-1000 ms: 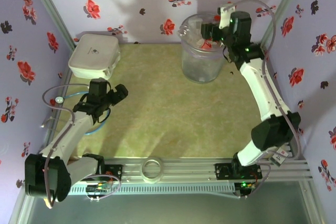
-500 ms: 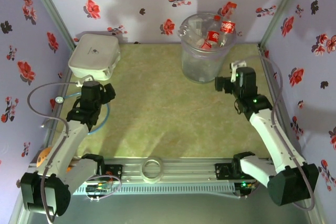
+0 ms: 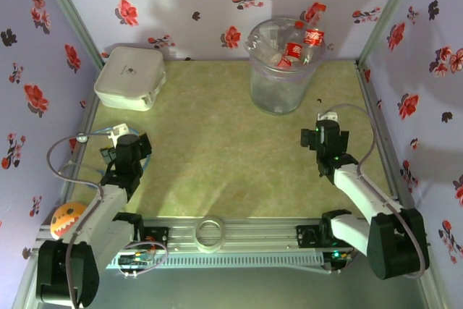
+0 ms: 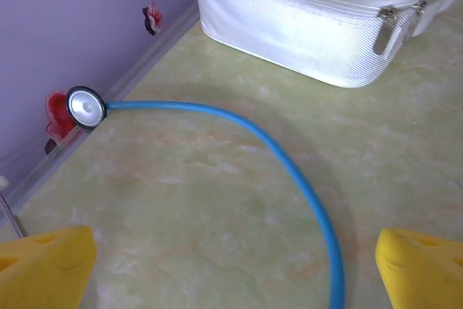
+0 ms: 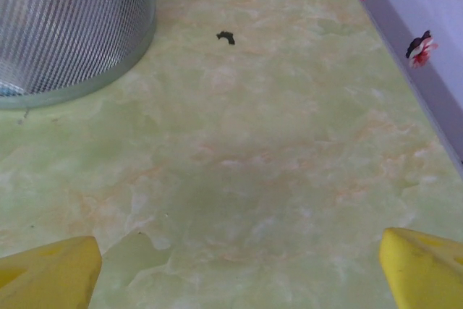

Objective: Put the plastic bottles in the bin

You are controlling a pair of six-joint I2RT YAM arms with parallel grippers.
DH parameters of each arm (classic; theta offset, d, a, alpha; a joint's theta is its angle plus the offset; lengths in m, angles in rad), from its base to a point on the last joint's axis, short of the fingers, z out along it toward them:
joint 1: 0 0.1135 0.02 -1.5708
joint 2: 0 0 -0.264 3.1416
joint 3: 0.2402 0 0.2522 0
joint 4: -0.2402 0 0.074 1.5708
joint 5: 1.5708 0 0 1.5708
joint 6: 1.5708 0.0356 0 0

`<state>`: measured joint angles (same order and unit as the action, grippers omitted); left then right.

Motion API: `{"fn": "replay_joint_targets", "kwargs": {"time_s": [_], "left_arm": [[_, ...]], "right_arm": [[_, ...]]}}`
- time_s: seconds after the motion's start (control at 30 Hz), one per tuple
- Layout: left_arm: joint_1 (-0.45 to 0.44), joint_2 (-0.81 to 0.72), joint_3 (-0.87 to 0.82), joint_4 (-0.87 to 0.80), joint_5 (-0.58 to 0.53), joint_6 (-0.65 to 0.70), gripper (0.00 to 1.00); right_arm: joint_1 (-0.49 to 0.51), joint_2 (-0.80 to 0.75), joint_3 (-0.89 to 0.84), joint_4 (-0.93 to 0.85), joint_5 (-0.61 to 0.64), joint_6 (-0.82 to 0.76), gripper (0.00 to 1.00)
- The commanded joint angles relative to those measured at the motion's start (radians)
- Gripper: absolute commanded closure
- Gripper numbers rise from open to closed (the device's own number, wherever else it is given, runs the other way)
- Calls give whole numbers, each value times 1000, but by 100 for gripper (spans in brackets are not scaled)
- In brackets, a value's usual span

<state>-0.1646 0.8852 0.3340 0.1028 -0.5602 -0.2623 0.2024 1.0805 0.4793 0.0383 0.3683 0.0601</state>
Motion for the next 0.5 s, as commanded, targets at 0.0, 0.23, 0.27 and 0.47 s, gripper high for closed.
{"fn": "replay_joint_targets", "kwargs": {"time_s": [0.0, 0.23, 0.27, 0.47], "left_arm": [[19, 54, -43, 226, -43, 66, 0], [56, 217, -108, 543, -18, 125, 0], [62, 240, -113, 587, -10, 137, 0], [84, 366, -108, 775, 41, 177, 0]], "right_arm": [[-7, 42, -35, 185, 34, 6, 1], [-10, 183, -104, 476, 4, -5, 1], [-10, 189, -93, 465, 0, -6, 1], [-26, 270, -103, 637, 4, -35, 1]]}}
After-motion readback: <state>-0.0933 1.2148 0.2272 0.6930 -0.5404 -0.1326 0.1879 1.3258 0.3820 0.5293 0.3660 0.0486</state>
